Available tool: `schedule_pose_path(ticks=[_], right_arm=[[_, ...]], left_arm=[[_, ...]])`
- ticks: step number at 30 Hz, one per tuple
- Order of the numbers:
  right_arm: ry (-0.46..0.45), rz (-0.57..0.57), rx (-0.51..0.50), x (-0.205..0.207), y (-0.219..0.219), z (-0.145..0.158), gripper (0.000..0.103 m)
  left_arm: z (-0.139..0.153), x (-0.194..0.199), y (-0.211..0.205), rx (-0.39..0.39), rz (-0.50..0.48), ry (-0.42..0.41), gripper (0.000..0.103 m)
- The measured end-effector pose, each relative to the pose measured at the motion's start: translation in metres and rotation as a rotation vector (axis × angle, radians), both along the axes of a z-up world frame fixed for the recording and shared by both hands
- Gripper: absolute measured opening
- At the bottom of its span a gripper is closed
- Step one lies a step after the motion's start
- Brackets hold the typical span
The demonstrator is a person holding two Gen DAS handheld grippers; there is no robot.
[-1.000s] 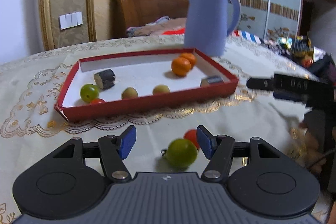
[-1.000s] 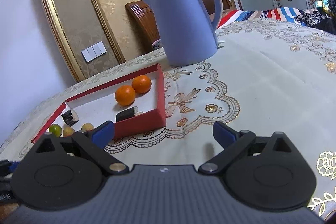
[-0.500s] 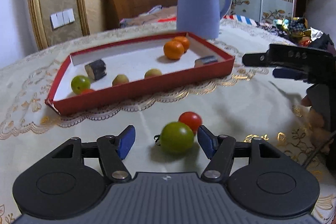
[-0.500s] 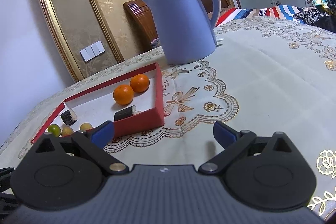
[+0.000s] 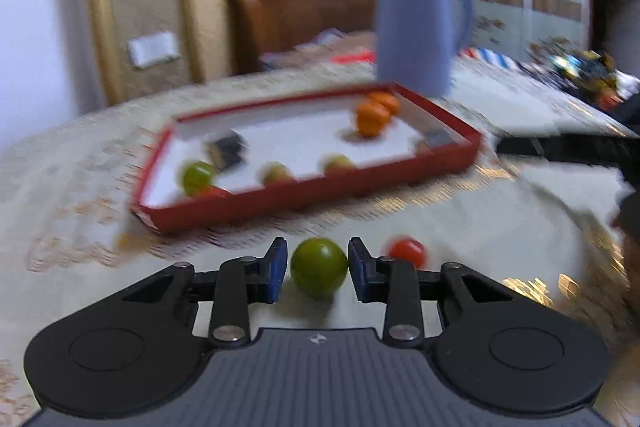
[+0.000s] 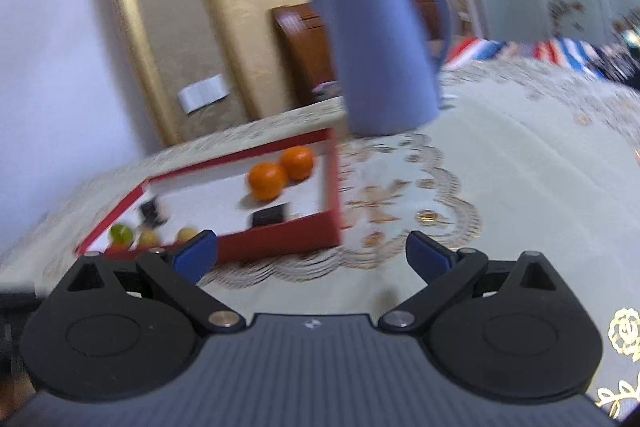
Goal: Organize fruits
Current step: 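Close the left gripper on the second green tomato, then close the right gripper on the red cherry tomato while the left gripper holds the green tomato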
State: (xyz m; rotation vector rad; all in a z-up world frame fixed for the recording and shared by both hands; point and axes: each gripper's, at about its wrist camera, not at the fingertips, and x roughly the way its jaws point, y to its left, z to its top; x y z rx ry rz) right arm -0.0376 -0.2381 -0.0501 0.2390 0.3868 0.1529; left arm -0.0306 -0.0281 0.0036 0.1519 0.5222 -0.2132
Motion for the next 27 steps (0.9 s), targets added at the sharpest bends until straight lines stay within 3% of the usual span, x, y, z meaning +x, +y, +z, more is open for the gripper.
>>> schedule_pose_path(ticks=[3,5,8,14,19,22,27], right_arm=[[0.004,0.073,-0.064,-0.003,0.019,0.004,0.095],[0.039,0.142,-0.061,-0.002,0.030,0.004,0.094],[0.081,0.213,-0.095,0.000,0.050,0.002,0.086],[0.128,0.252,-0.179,0.009,0.079,-0.001,0.077],[0.138,0.264,-0.220,0.014,0.094,-0.001,0.075],[0.150,0.271,-0.228,0.020,0.099,-0.003,0.066],[0.165,0.268,-0.219,0.022,0.098,-0.004,0.065]], left_arm=[[0.002,0.005,0.007,0.021,0.085,-0.031,0.033],[0.001,0.011,0.013,0.017,0.109,-0.010,0.033],[-0.003,0.022,0.020,0.005,0.151,0.042,0.033],[-0.011,0.032,0.030,-0.026,0.180,0.118,0.032],[-0.013,0.032,0.032,-0.040,0.170,0.118,0.033],[-0.013,0.032,0.031,-0.036,0.170,0.116,0.033],[-0.013,0.033,0.032,-0.046,0.173,0.117,0.033]])
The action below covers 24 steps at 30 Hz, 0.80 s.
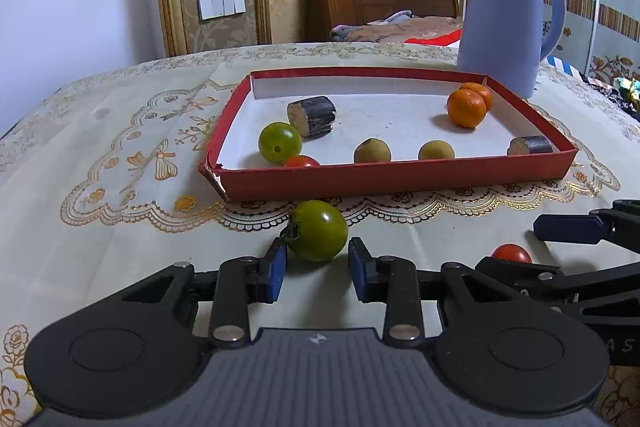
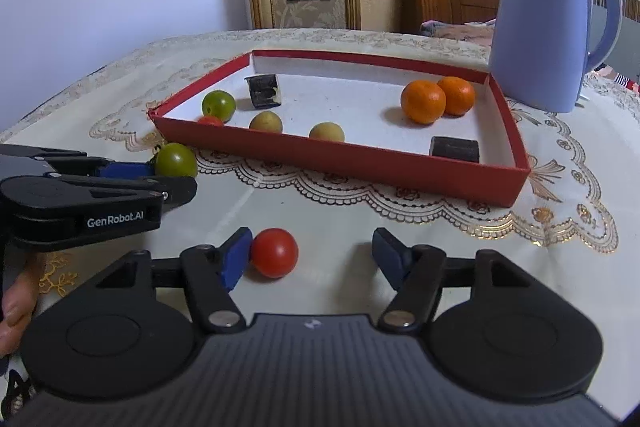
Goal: Organize fruits
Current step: 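Close the right gripper on the red cherry tomato while the left gripper holds the green tomato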
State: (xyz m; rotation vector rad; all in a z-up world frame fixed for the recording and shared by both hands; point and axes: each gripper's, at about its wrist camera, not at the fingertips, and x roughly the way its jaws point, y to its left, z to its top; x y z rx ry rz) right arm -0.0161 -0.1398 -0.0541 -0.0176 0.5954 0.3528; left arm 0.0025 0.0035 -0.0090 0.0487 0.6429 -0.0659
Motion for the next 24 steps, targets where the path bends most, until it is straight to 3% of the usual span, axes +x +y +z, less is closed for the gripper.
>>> schedule_pose_path(ticks=[2,4,9,12,24], right_arm=[[-0.003,0.004,-0.002,-0.0006,0.0009,-0.0002,0.062],[-0.008,0.009,-0.002,-0.0011,0.0012,-0.0002,0.051],[-0.011,0.006,-0.002,-0.0013,0.0010,-0.0003,0.042],[-0.018,0.004,-0.018,-0.0023,0.0032,0.0000,0.028],[-0.026,0.009,-0.032,-0.0035,0.0053,0.0001,0.023]], left_arm=[[0.0004,0.0005,0.0003,-0.002,0.002,-0.001,0.033],[0.0003,0.0012,-0.0002,0.000,0.003,-0.002,0.033],[-0.0003,0.0010,-0.0019,0.010,0.004,-0.006,0.033],[-0.0005,0.0001,-0.0024,0.015,0.003,-0.008,0.033],[-0.0005,0.0006,-0.0027,0.020,0.003,-0.011,0.032]])
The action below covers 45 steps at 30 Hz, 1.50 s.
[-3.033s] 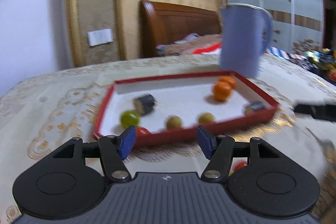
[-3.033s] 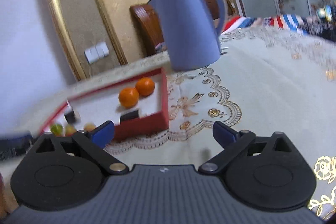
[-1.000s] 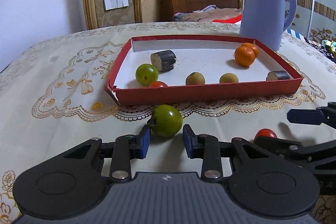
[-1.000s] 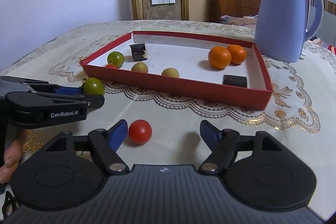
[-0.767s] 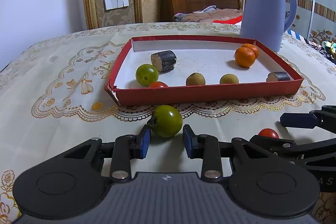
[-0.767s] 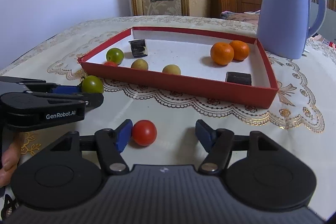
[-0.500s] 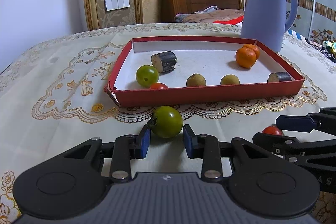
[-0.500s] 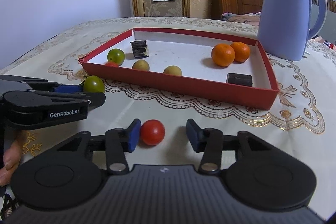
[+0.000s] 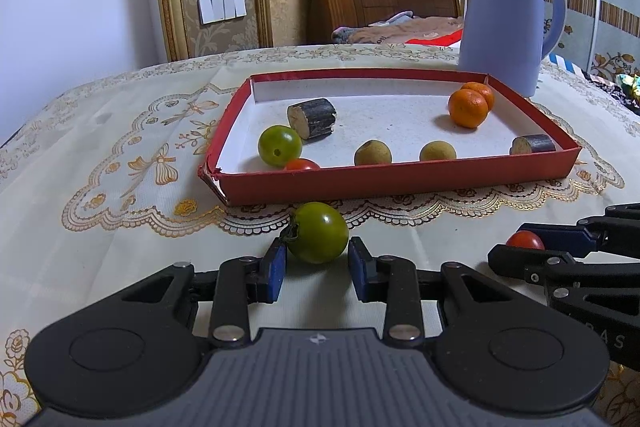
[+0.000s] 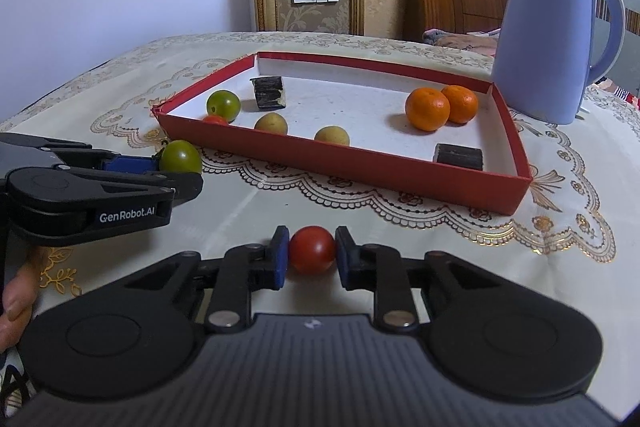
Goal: Organize fruits
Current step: 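Close the right gripper on the red cherry tomato while the left gripper holds the green tomato, then carry the green tomato and red cherry tomato into the lid with both grippers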
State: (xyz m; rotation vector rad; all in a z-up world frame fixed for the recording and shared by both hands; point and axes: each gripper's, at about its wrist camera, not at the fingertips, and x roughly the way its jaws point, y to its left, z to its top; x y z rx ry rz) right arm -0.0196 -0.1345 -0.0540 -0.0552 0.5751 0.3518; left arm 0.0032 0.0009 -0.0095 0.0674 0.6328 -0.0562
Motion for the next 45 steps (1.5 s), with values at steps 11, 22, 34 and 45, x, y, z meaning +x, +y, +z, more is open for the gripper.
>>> schedule_pose_path(ticks=[11,22,34,45], right_arm=[[-0.024,-0.058,0.052,-0.003,-0.012,0.004,0.023],[-0.132,-0.152,0.058,0.038,-0.019,0.042,0.023],[-0.038,-0.197,0.000,0.116,-0.004,0.024,0.023],[0.014,-0.200,0.037,0.122,-0.006,0.013,0.025]], left_arm=[[0.001,-0.002,-0.001,0.000,-0.017,-0.013,0.031],[0.035,0.013,0.001,-0.009,-0.010,-0.096,0.030],[0.020,0.085,-0.021,0.057,0.004,-0.045,0.031],[0.019,0.085,-0.026,0.056,0.020,-0.060,0.031]])
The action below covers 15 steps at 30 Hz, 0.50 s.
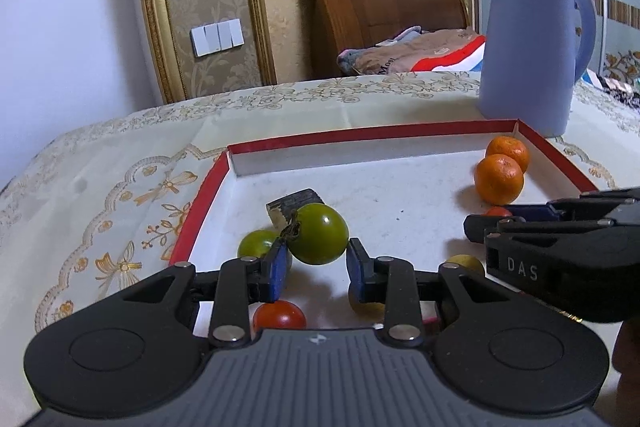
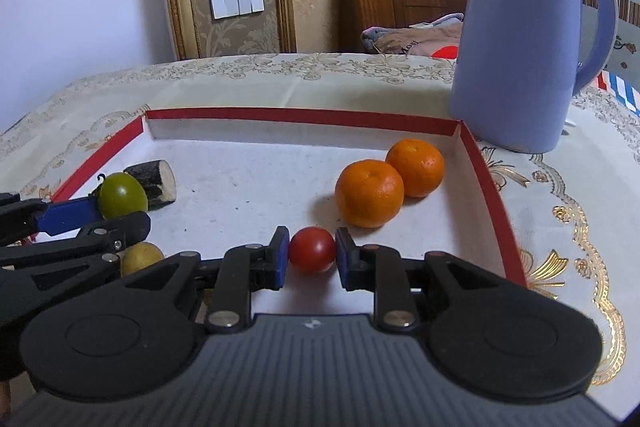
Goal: Organize fruits
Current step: 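Carry the green tomato and red cherry tomato into the lid with both grippers, then open both grippers to release the tomatoes in the lid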
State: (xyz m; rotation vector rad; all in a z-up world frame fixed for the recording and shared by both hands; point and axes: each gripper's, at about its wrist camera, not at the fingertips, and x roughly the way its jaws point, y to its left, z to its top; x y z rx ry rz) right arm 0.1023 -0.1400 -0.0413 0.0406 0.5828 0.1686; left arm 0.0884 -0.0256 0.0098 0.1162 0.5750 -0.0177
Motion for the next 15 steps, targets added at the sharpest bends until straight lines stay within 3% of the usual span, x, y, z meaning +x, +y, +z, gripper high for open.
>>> schedule_pose_path(ticks=[2,4,5,7,9,15], right_arm=[[-0.002,-0.003,-0.004,-0.001,0.001,0.000,0.030],[-0.008,-0.008,0.005,-0.001,0.000,0.001,0.043],[-0.013,-0.011,0.005,-0.002,0.000,0.001,0.043],[-0.018,-0.016,0.007,-0.003,-0.001,0.002,0.043],[-0.013,-0.014,0.021,-0.003,-0.003,0.002,0.043],[-0.051,-0.033,0.027,-0.011,-0.005,0.006,0.062]], left_arm=[[0.000,0.000,-0.001,0.011,0.000,-0.001,0.031],[-0.001,-0.001,-0.003,0.019,0.001,-0.005,0.036],[-0.001,-0.001,-0.003,0.018,-0.001,-0.010,0.050],[-0.001,-0.001,-0.001,0.017,0.028,-0.022,0.070],[-0.002,0.001,0.004,0.003,0.048,-0.025,0.070],[-0.002,0.000,0.006,0.013,0.063,-0.031,0.070]])
